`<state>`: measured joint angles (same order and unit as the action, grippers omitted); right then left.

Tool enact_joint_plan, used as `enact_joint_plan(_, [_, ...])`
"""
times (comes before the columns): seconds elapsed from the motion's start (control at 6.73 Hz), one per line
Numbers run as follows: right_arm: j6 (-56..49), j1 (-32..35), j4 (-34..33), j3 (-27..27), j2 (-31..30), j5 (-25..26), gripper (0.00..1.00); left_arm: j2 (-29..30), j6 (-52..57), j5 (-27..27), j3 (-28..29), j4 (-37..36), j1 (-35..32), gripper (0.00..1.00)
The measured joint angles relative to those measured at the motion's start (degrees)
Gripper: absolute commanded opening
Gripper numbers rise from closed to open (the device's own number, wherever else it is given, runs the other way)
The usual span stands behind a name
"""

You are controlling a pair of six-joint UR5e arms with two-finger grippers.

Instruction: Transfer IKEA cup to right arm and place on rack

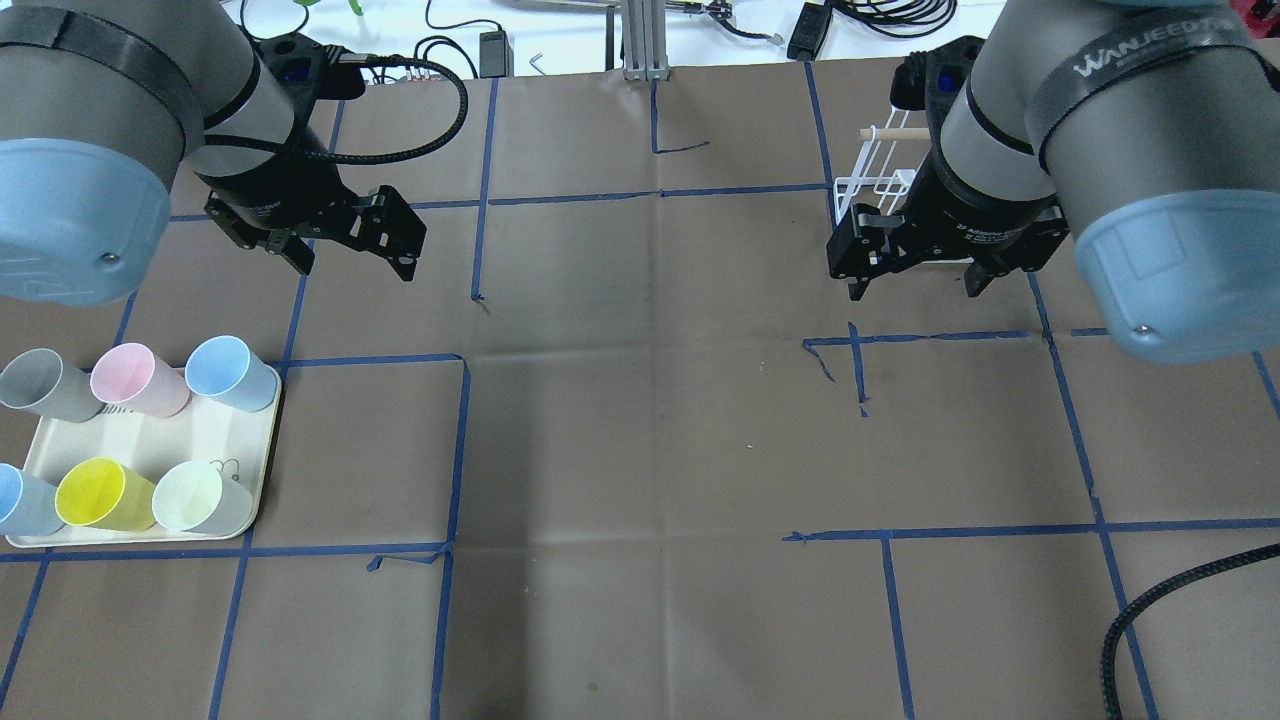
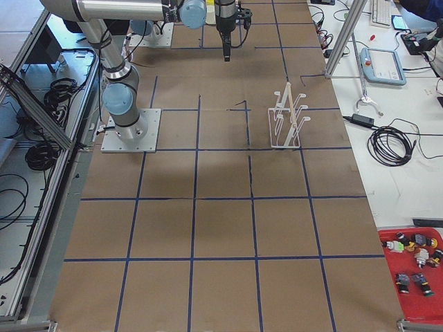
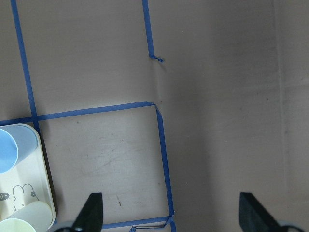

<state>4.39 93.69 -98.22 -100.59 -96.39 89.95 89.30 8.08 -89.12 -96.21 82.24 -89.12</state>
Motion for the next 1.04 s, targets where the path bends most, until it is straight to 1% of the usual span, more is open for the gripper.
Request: enact_joint_plan(1.04, [-0.03, 0.0, 0.01, -0.04, -0.02, 0.05, 1.0, -1.32, -0.1, -0.07, -1.26, -0.58, 0.0, 1.0])
